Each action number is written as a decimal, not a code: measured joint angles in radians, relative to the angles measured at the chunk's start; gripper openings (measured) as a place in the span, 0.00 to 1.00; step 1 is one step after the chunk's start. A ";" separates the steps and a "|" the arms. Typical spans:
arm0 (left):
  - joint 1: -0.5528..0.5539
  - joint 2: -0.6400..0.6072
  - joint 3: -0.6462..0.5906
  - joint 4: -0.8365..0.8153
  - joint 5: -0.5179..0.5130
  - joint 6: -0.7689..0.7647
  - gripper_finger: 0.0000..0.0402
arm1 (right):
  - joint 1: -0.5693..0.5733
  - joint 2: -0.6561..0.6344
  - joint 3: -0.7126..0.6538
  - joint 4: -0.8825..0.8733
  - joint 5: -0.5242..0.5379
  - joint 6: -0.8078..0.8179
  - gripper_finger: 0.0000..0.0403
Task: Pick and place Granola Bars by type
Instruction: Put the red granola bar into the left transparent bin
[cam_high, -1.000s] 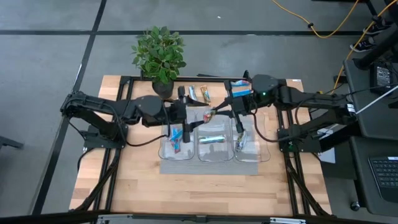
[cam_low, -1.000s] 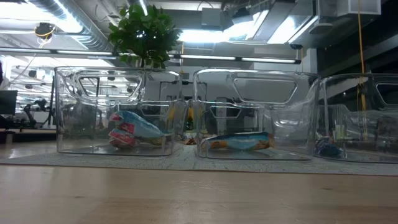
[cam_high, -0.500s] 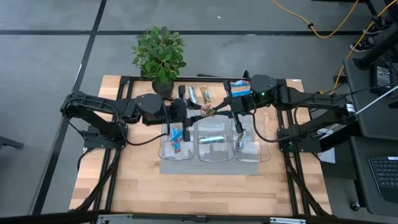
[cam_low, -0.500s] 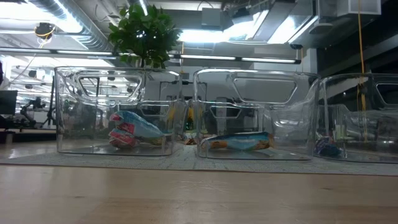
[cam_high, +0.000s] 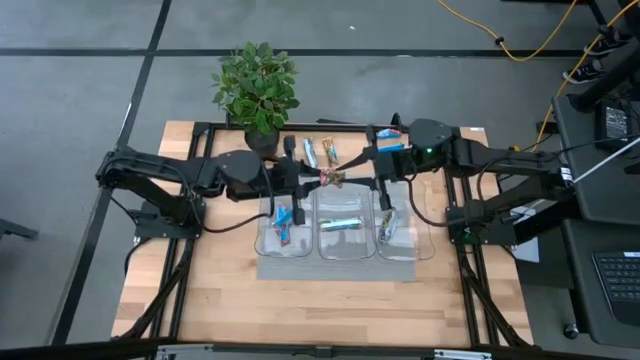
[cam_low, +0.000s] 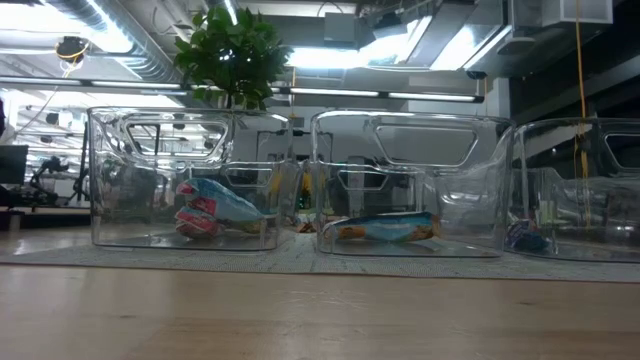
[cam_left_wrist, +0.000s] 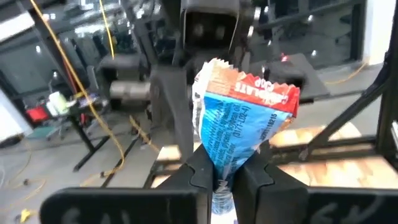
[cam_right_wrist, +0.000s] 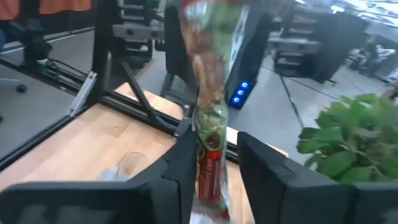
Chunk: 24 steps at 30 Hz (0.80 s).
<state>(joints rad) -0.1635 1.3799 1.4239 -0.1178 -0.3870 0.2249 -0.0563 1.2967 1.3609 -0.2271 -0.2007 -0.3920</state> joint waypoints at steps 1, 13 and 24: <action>-0.005 -0.004 0.000 -0.018 -0.012 -0.004 0.05 | 0.000 -0.008 0.000 -0.001 0.016 -0.001 0.30; -0.065 -0.050 0.000 -0.202 -0.119 -0.091 0.05 | -0.001 -0.140 0.000 -0.249 0.181 -0.004 0.32; -0.065 -0.054 0.000 -0.495 -0.117 -0.298 0.05 | -0.001 -0.174 0.000 -0.369 0.210 0.023 0.32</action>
<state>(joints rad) -0.2287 1.3254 1.4239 -0.6127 -0.5039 -0.0731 -0.0570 1.1225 1.3613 -0.5965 0.0094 -0.3695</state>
